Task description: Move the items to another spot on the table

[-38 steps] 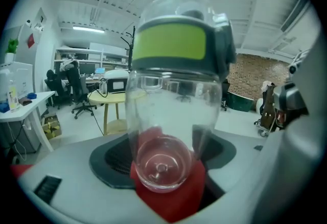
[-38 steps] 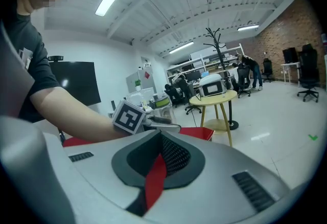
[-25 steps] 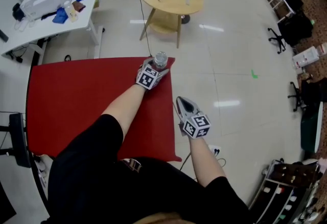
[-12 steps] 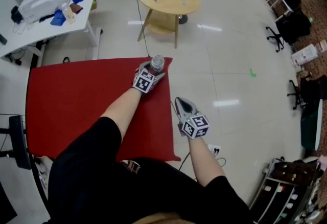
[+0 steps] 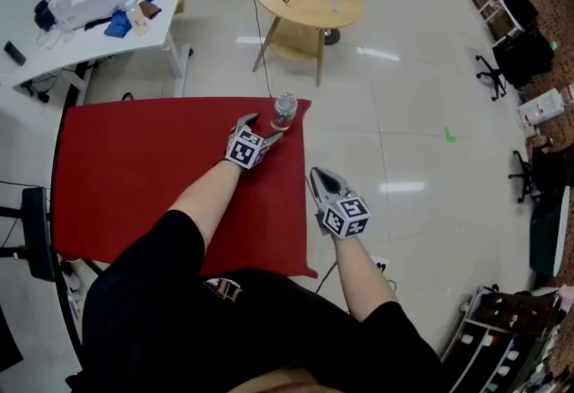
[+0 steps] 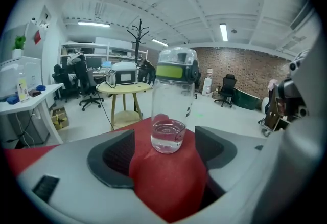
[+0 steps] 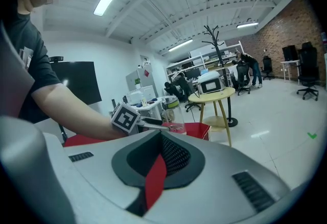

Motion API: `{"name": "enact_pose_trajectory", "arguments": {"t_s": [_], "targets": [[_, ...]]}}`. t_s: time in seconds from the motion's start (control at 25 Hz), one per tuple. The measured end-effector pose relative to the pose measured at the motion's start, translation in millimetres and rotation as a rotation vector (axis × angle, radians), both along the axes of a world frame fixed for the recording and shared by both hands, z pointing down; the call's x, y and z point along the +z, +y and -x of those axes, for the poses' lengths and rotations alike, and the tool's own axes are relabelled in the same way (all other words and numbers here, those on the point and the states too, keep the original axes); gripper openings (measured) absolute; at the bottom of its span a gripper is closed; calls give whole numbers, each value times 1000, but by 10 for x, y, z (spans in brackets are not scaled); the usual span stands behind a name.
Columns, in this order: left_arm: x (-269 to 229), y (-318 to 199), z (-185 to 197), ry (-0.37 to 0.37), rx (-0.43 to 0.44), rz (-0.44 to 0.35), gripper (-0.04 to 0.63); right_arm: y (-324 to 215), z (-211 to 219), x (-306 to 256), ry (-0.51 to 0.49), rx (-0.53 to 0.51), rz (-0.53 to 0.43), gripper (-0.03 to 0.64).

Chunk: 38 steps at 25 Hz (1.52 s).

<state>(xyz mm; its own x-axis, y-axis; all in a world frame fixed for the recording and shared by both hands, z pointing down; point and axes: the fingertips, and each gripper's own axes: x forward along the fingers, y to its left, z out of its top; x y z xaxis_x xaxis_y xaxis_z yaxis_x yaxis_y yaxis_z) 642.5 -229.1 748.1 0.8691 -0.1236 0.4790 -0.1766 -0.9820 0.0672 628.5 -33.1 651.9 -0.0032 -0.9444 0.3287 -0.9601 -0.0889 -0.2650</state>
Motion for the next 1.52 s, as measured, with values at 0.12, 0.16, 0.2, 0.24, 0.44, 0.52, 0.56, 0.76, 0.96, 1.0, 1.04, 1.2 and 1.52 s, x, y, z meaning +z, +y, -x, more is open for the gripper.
{"name": "enact_pose_trajectory", "arguments": {"t_s": [0.12, 0.16, 0.2, 0.24, 0.44, 0.52, 0.56, 0.76, 0.96, 1.0, 1.04, 1.2, 1.52], "targets": [[-94, 101, 141, 21, 9, 15, 370, 15, 45, -21, 3, -4, -2, 5], [-136, 151, 186, 28, 20, 13, 369, 13, 63, -35, 4, -9, -5, 5], [-187, 199, 233, 34, 28, 9, 355, 10, 75, -44, 7, -15, -8, 5], [-244, 243, 283, 42, 32, 6, 319, 10, 85, -48, 11, -21, -11, 5], [-670, 573, 636, 117, 24, 35, 53, 96, 204, -205, 13, -55, -11, 6], [-899, 732, 795, 158, 34, 43, 3, 146, 242, -258, 12, -72, -13, 5], [-1008, 800, 881, 178, 39, 50, 3, 162, 271, -306, 16, -82, -17, 5], [-1536, 1118, 1470, 264, 32, 99, 3, 331, 657, -513, 22, -157, -29, 5], [-1873, 1204, 2278, 322, 12, 147, 3, 377, 1311, -760, 29, -184, -33, 5], [-1914, 1221, 2483, 335, 12, 159, 3, 372, 1502, -790, 31, -194, -34, 5], [-1948, 1235, 2697, 347, 14, 172, 3, 352, 1702, -815, 33, -205, -38, 5], [-2103, 1189, 3649, 370, 45, 169, 3, 141, 2527, -889, 37, -211, -57, 5], [-2562, 948, 5610, 349, 96, 174, 3, -353, 4469, -1133, 57, -269, -93, 5]]}}
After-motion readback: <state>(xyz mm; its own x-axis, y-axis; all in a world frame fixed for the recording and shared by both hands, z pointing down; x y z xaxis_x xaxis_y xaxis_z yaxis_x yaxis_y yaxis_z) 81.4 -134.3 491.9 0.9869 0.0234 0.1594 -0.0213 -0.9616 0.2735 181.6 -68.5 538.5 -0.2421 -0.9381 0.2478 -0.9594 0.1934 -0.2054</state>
